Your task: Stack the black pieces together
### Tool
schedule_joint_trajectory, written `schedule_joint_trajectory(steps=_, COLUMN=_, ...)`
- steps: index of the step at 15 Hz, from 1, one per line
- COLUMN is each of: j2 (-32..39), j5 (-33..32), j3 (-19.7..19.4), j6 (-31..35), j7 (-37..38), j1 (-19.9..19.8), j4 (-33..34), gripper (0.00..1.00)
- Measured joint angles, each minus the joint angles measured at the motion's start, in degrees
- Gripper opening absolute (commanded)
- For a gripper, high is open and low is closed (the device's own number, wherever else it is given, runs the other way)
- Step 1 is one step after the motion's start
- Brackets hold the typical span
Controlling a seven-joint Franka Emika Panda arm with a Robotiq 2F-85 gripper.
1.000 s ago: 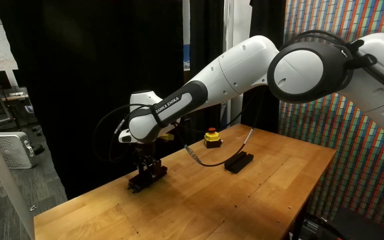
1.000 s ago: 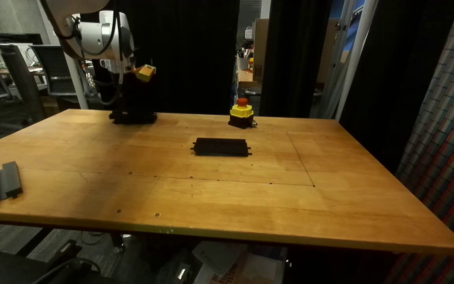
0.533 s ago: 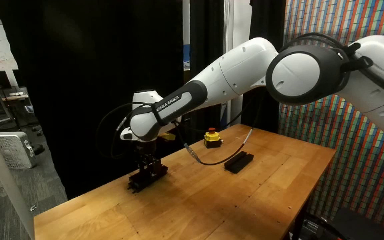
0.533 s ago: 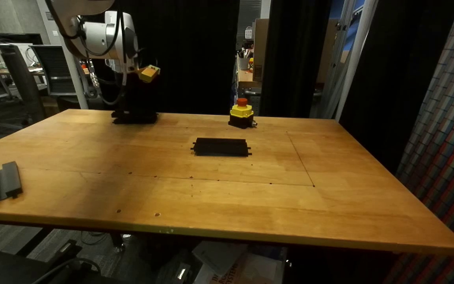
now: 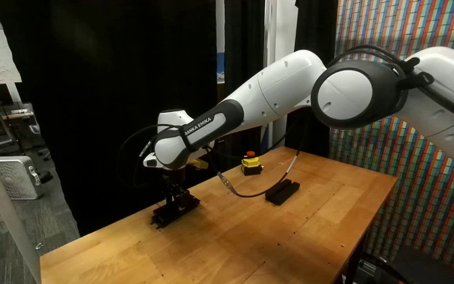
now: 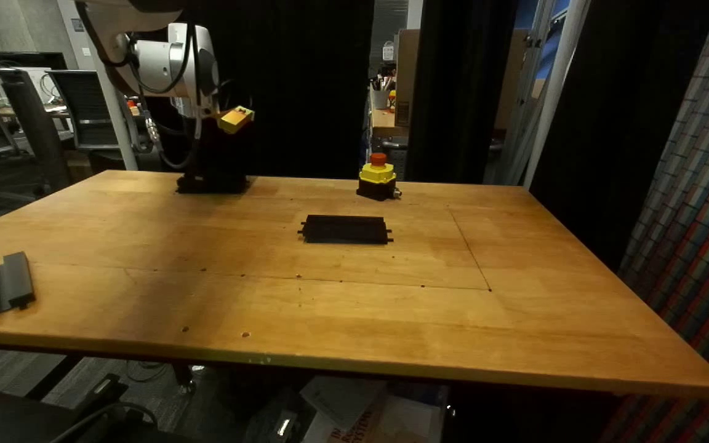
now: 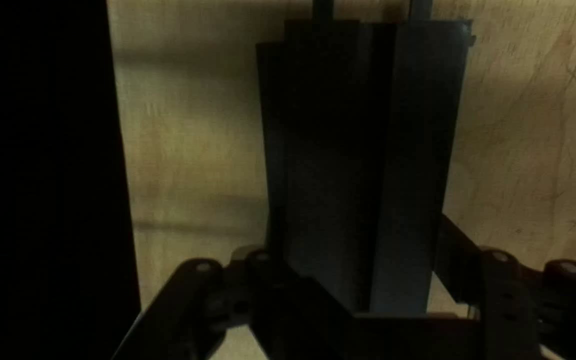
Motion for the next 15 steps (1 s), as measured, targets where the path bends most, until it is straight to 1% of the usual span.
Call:
schedule_joint_trajectory(steps=9, j2=0.3, j5=-0.3, j3=-0.2, j6=0.0, j7=1.6, j1=0.1, j4=0.6, gripper=0.45)
schedule_joint_trajectory(steps=15, j2=0.4, j5=-1.3, j3=-0.8, j6=-0.6, j7=1.6, j1=1.2, j4=0.6, gripper=0.45)
